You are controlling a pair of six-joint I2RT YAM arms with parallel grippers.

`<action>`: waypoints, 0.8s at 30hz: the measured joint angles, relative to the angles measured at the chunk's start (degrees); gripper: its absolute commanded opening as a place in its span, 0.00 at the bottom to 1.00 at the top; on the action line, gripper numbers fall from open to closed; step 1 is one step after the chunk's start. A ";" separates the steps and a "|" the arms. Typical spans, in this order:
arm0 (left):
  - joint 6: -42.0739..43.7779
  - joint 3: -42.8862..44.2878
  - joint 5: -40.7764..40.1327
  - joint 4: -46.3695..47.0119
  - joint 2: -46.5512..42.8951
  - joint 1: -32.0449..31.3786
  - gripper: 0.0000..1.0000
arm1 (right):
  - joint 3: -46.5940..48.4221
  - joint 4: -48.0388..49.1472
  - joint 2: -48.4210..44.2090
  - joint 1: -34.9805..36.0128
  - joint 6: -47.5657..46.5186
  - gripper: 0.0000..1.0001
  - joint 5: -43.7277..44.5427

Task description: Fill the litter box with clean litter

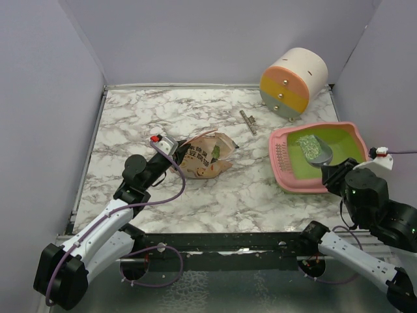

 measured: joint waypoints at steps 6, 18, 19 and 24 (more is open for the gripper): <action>-0.11 0.00 0.00 0.00 0.04 -0.02 0.20 | 6.10 -8.31 1.51 3.21 3.87 0.01 4.85; -0.26 0.00 0.02 0.00 0.07 -0.42 0.20 | 10.99 -11.78 0.66 5.75 0.87 0.01 10.12; -0.28 0.00 0.02 0.00 0.07 -0.42 0.20 | 11.06 -11.78 0.74 5.75 0.04 0.01 10.36; -0.28 0.00 0.02 0.00 0.07 -0.57 0.20 | 11.06 -12.00 0.66 5.77 -2.97 0.01 11.04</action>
